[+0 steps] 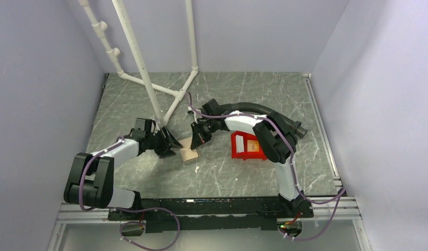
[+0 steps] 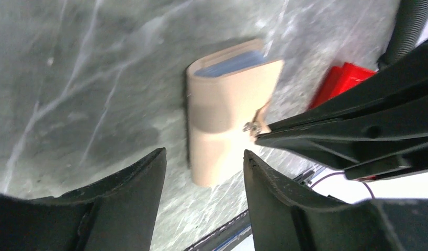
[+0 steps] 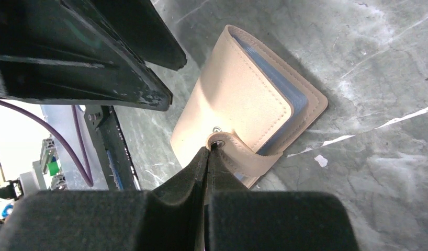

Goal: Put the credit cards into the card holder
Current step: Close the card holder at the center of the board.

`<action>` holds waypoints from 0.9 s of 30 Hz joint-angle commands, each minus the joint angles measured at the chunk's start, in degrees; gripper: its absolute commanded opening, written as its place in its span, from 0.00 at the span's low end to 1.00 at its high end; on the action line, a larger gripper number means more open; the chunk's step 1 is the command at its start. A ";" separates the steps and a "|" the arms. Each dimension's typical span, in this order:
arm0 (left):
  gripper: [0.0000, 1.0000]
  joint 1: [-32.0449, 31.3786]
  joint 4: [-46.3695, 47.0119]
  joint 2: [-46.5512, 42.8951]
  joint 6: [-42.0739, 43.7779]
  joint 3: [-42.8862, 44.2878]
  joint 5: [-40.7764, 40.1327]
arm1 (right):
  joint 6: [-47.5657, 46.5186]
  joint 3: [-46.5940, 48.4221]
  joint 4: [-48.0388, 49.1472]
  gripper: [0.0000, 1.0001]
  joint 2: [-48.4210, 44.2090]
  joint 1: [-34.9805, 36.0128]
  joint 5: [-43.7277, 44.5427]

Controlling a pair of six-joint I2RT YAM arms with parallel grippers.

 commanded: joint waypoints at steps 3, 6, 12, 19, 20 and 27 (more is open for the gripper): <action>0.59 -0.04 4.14 4.02 0.25 -2.04 5.37 | -1.61 0.39 2.03 0.00 1.01 0.03 -3.80; 0.50 -0.04 7.17 6.59 -0.95 -2.40 5.90 | -1.77 0.77 1.94 0.00 1.25 -0.02 -4.73; 0.40 -0.20 10.71 8.53 -1.38 -2.79 7.05 | -2.43 1.65 1.85 0.00 2.00 0.07 -6.51; 0.25 -1.51 13.24 7.85 -2.93 -2.30 8.32 | -3.10 2.67 1.13 0.00 2.86 0.42 -6.94; 0.23 -1.72 13.40 7.61 -3.09 -2.17 8.44 | -3.04 2.89 1.13 0.00 3.10 0.42 -6.92; 0.18 -3.09 13.30 6.50 -3.26 -1.87 8.05 | -3.28 4.24 0.42 0.00 4.21 0.60 -7.25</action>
